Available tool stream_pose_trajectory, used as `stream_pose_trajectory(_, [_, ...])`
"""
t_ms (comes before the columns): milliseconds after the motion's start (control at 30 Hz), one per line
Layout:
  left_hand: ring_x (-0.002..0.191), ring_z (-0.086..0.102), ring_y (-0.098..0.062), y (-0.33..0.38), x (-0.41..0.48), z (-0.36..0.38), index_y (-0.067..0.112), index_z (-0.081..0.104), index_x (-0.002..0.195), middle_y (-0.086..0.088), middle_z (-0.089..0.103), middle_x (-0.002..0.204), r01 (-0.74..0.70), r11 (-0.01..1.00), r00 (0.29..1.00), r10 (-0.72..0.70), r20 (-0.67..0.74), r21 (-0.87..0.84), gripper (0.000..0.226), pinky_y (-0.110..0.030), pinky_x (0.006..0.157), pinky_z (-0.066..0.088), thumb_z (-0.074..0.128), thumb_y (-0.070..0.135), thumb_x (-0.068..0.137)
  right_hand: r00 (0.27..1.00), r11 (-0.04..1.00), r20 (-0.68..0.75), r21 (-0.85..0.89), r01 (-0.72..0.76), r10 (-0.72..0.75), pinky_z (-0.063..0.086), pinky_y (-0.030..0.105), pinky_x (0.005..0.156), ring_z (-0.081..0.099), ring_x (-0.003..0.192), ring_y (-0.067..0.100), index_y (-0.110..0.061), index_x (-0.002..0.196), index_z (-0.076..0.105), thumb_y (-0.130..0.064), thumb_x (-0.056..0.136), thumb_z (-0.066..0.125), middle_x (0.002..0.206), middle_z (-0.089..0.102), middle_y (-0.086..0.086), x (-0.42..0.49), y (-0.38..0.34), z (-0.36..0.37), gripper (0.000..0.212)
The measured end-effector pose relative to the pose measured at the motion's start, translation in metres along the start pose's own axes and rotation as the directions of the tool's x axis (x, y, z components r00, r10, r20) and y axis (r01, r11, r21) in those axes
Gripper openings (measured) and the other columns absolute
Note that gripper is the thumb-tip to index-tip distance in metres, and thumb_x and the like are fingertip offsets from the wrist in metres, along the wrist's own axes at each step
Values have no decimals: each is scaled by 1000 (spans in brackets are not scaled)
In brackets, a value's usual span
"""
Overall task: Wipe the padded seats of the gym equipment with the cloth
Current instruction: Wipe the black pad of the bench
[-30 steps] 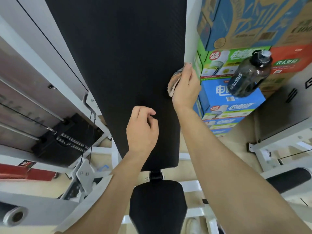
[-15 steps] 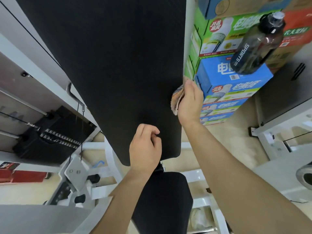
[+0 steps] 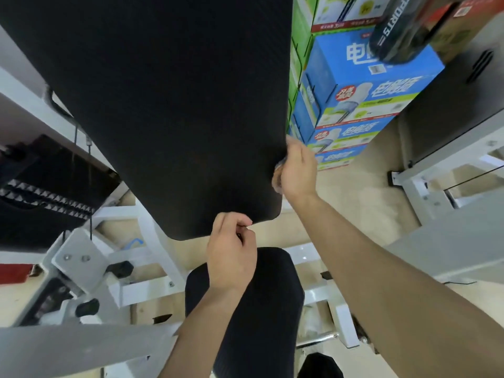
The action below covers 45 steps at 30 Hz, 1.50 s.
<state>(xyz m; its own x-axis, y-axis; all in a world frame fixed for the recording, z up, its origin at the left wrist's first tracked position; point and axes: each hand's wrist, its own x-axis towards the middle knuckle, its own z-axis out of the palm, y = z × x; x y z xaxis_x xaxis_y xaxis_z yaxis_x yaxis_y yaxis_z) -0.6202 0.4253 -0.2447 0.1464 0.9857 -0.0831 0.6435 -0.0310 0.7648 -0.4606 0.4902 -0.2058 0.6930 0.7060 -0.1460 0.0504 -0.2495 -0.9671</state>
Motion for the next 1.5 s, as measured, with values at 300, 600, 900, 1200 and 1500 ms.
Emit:
stream_pose_trajectory(300, [91, 71, -19, -25, -17, 31, 19, 71, 102, -5, 73, 103, 787, 463, 615, -644, 455, -409, 18, -35, 81, 58, 53, 14, 100, 995, 985, -10, -135, -104, 103, 40, 29, 81, 51, 85, 7, -33, 75, 59, -17, 99, 29, 87, 61, -6, -5, 96, 12, 42])
stream_pose_trajectory(600, [109, 66, -22, -52, 2, 49, 22, 56, 124, -8, 70, 116, 809, 141, 491, -695, 526, -570, 29, -36, 92, 53, 55, 9, 98, 757, 622, 67, 525, -581, 650, 52, 35, 75, 65, 72, 18, -18, 84, 65, -27, 100, 38, 77, 68, 2, -40, 154, 37, 33])
stream_pose_trajectory(900, [100, 70, -16, -58, 10, 48, 17, 73, 108, -2, 77, 103, 800, 234, 557, -633, 538, -553, 21, -36, 95, 55, 61, 9, 93, 563, 307, 351, 569, -763, 748, 56, 37, 79, 67, 86, 29, -8, 101, 68, -37, 98, 39, 90, 69, 12, -78, 160, 63, 41])
stream_pose_trajectory(1200, [108, 69, -23, -57, 27, 78, 17, 66, 122, -9, 73, 119, 819, 156, 520, -610, 598, -553, 29, -41, 96, 56, 54, 9, 97, 669, 361, 297, 658, -660, 682, 53, 35, 93, 65, 90, 27, -3, 96, 66, -11, 94, 42, 92, 69, 13, -74, 161, 23, 25])
stream_pose_trajectory(1500, [86, 73, -26, -115, 22, 32, 5, 68, 108, -14, 75, 93, 596, 92, 599, -713, 365, -798, 23, -31, 70, 61, 51, -5, 96, 643, 573, 441, 299, -763, 626, 49, 47, 103, 66, 108, 38, 5, 109, 65, 12, 91, 41, 111, 68, 27, -120, 160, 90, 31])
